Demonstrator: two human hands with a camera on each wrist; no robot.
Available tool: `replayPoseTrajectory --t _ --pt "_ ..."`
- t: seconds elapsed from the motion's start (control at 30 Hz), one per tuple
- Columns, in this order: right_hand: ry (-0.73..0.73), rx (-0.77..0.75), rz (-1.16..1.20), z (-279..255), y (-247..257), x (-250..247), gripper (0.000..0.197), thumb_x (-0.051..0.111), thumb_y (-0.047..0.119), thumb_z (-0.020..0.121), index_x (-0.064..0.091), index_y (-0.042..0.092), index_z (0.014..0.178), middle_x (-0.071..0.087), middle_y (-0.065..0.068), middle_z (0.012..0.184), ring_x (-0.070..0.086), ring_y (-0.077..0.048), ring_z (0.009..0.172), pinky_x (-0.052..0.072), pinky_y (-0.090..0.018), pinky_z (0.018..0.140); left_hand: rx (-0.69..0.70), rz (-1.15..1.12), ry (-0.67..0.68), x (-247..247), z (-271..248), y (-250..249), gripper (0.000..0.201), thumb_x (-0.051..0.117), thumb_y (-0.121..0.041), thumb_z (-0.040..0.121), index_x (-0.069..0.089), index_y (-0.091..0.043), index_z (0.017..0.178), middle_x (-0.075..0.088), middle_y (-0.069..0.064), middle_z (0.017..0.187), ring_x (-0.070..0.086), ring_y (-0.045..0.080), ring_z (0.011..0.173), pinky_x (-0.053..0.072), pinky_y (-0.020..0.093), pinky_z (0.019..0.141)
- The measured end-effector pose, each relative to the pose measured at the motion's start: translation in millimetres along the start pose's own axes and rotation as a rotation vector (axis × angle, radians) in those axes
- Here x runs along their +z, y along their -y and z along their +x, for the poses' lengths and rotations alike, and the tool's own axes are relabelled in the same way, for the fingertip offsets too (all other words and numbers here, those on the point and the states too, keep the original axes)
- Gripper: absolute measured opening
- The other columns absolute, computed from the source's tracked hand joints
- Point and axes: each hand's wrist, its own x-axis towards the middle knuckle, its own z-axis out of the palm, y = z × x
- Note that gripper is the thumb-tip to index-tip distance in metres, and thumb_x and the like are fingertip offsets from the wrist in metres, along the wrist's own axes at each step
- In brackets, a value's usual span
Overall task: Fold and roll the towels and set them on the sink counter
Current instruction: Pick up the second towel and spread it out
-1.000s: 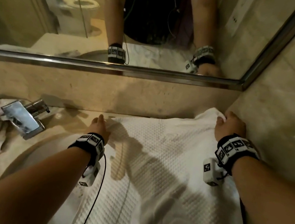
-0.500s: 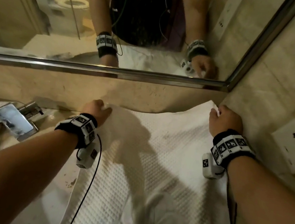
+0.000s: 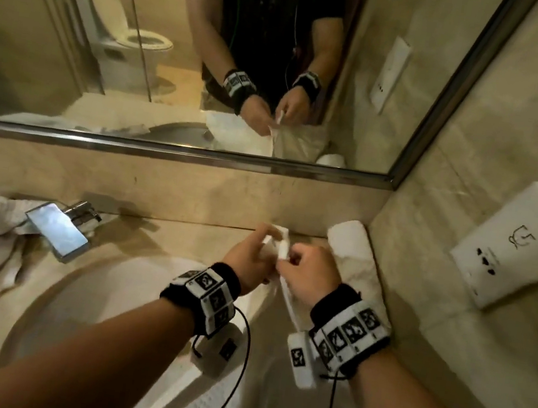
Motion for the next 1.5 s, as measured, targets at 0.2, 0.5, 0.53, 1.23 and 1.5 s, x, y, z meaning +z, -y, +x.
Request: replayPoseTrajectory --t 0.2,0.5,0.53,1.23,1.5 --pt "-0.021 -0.053 -0.019 -5.1 -0.5 4.9 0.023 0.065 0.013 0.079 0.053 0.006 0.062 0.051 -0.005 0.056 0.043 -0.018 0.055 0.030 -0.029 0.050 0.106 -0.009 -0.069 -6.0 -11.0 -0.5 0.020 0.044 0.009 0.090 0.048 -0.010 0.086 0.051 0.003 0.068 0.048 0.000 0.044 0.045 0.017 0.047" --pt "-0.089 -0.214 -0.249 -28.3 15.2 6.2 0.020 0.051 0.019 0.095 0.068 0.010 0.096 0.068 -0.005 0.089 0.052 -0.013 0.072 0.032 -0.017 0.061 0.061 0.110 -0.050 -14.1 -13.8 -0.2 0.030 0.055 -0.038 0.093 0.062 -0.014 0.076 0.065 0.002 0.064 0.061 0.015 0.057 0.054 0.033 0.063" --pt "-0.073 -0.218 -0.215 -30.3 16.6 6.9 0.022 0.049 0.018 0.096 0.068 0.008 0.100 0.067 -0.006 0.094 0.056 -0.015 0.078 0.034 -0.017 0.065 0.036 0.096 -0.031 -14.3 -15.0 0.2 0.036 0.055 -0.043 0.092 0.063 -0.011 0.077 0.065 0.003 0.065 0.062 0.015 0.059 0.054 0.033 0.064" --pt "0.654 -0.309 -0.672 140.2 -25.9 18.0 0.058 0.047 -0.011 0.085 0.053 0.023 0.131 0.039 -0.005 0.142 0.040 -0.029 0.132 0.035 -0.033 0.105 0.252 0.503 0.050 -43.4 -40.5 6.6 0.018 0.059 -0.026 0.092 0.068 -0.014 0.103 0.057 -0.010 0.083 0.051 0.004 0.074 0.033 0.002 0.060" --pt "0.685 -0.241 -0.789 145.7 -31.9 26.5 0.022 0.063 0.021 0.088 0.065 0.017 0.110 0.064 -0.008 0.112 0.059 -0.024 0.098 0.044 -0.031 0.082 0.340 0.532 0.066 -53.4 -52.4 -6.6 0.017 0.059 -0.025 0.092 0.068 -0.013 0.101 0.063 -0.006 0.087 0.048 -0.001 0.074 0.033 0.002 0.064"
